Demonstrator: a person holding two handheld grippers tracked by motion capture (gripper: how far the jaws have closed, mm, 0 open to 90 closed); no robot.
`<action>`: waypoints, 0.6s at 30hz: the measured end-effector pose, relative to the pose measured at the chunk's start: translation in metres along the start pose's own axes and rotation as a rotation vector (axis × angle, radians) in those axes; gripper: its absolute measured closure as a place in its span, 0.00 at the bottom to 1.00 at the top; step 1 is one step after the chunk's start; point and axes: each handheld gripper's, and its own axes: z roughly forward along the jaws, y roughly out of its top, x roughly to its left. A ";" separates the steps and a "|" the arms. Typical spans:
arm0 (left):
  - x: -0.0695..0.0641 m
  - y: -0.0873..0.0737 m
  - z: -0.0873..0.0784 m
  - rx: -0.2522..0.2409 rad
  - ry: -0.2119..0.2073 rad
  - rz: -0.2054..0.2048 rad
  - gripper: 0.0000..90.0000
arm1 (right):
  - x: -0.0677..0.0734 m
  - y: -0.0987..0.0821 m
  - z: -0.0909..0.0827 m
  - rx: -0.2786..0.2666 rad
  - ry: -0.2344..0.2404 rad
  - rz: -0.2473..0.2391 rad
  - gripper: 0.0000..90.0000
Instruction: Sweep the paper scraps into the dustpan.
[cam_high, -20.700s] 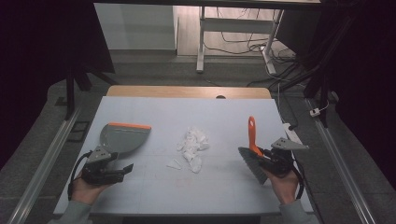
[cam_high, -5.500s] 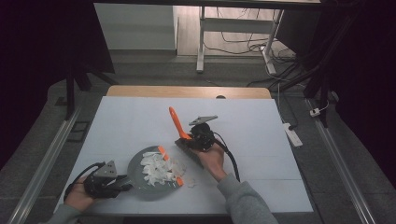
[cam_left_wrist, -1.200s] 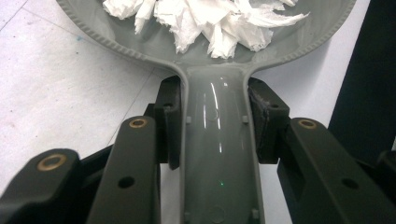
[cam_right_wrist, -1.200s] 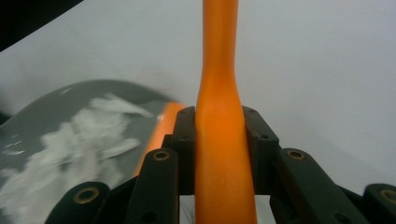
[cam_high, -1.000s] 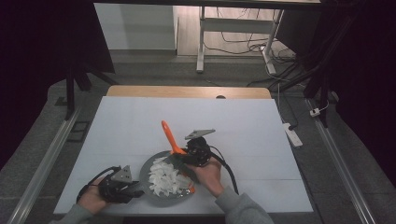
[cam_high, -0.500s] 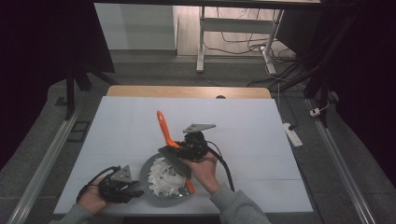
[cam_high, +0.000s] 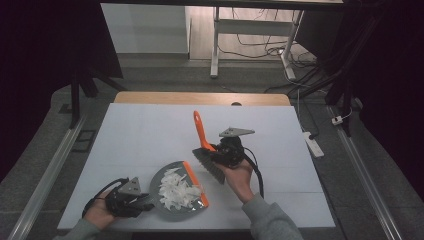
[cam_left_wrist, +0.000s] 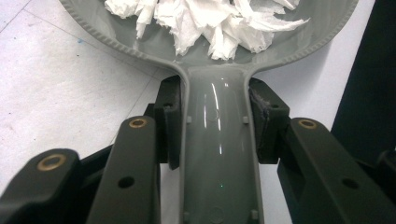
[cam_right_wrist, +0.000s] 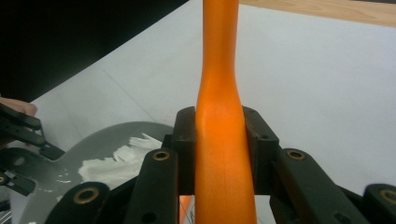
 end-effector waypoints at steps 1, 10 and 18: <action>0.000 0.000 0.000 -0.003 0.000 -0.001 0.68 | -0.002 -0.001 -0.002 0.000 -0.007 0.002 0.78; 0.000 -0.003 0.003 -0.036 0.008 -0.013 0.68 | -0.023 -0.014 -0.023 -0.009 -0.050 0.037 0.78; 0.000 -0.003 0.002 -0.066 0.015 -0.020 0.68 | -0.034 -0.025 -0.035 -0.014 -0.073 0.053 0.78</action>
